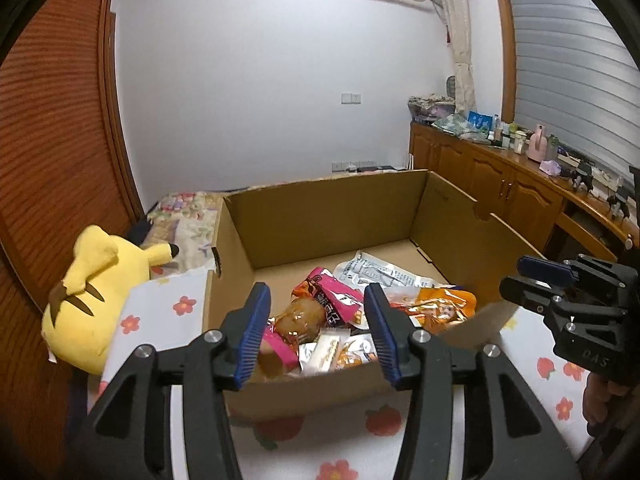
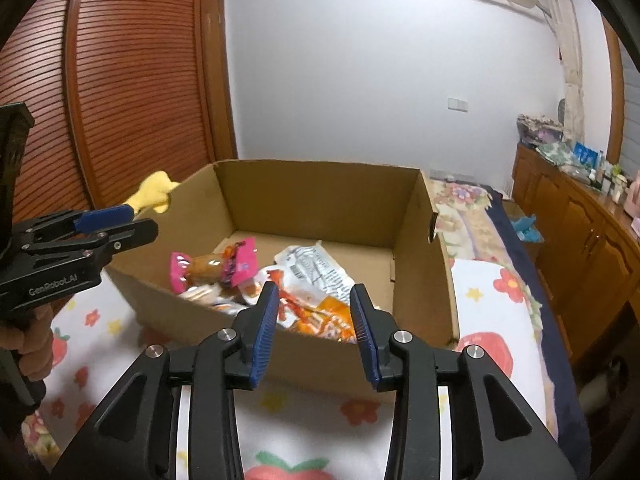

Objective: Organize snacks

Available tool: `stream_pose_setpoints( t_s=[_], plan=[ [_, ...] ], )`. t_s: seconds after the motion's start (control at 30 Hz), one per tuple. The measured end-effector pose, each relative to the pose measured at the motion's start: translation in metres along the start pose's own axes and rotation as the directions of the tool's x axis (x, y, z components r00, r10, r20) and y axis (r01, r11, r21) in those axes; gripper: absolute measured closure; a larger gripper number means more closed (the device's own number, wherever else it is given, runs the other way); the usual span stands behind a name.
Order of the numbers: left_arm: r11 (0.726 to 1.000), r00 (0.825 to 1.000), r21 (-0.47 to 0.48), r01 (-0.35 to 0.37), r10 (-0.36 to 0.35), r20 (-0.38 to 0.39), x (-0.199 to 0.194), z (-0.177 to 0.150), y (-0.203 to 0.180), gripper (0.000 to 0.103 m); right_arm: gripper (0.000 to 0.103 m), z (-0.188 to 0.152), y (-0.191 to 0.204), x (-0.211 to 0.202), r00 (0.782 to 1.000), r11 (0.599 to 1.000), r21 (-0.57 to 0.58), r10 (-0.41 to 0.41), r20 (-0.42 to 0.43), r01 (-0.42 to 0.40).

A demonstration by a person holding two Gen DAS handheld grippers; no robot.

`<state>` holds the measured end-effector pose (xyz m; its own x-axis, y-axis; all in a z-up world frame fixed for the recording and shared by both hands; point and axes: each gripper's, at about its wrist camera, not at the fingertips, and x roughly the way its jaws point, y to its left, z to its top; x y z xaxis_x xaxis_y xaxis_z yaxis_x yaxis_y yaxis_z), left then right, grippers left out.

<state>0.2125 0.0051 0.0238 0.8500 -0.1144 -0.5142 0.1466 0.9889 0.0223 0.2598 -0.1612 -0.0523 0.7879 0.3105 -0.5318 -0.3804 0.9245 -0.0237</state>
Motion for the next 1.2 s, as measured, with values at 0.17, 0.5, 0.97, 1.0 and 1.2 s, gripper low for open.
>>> stream_pose_setpoints(
  t_s=[0.17, 0.5, 0.97, 1.0, 1.2],
  plan=[
    [0.999, 0.999, 0.035, -0.013, 0.011, 0.048, -0.030, -0.006, -0.010, 0.048, 0.060, -0.004, 0.010, -0.023, 0.999, 1.000, 0.010, 0.012, 0.035, -0.013],
    [0.999, 0.990, 0.023, -0.047, 0.044, 0.136, -0.078, -0.017, -0.016, 0.027, 0.042, -0.004, 0.019, -0.061, 0.994, 0.999, 0.044, 0.005, 0.106, -0.009],
    [0.994, 0.982, -0.055, -0.096, 0.104, 0.159, -0.098, -0.037, -0.006, 0.012, 0.012, -0.021, 0.030, -0.094, 0.981, 0.997, 0.031, -0.075, 0.177, 0.071],
    [0.993, 0.982, -0.057, -0.099, 0.107, 0.159, -0.099, -0.038, -0.006, 0.012, 0.011, -0.022, 0.031, -0.095, 0.981, 0.996, 0.034, -0.083, 0.177, 0.078],
    [0.993, 0.984, -0.046, -0.106, 0.112, 0.139, -0.104, -0.053, -0.010, 0.012, 0.009, -0.032, 0.033, -0.098, 0.982, 0.994, 0.052, -0.107, 0.158, 0.100]
  ],
)
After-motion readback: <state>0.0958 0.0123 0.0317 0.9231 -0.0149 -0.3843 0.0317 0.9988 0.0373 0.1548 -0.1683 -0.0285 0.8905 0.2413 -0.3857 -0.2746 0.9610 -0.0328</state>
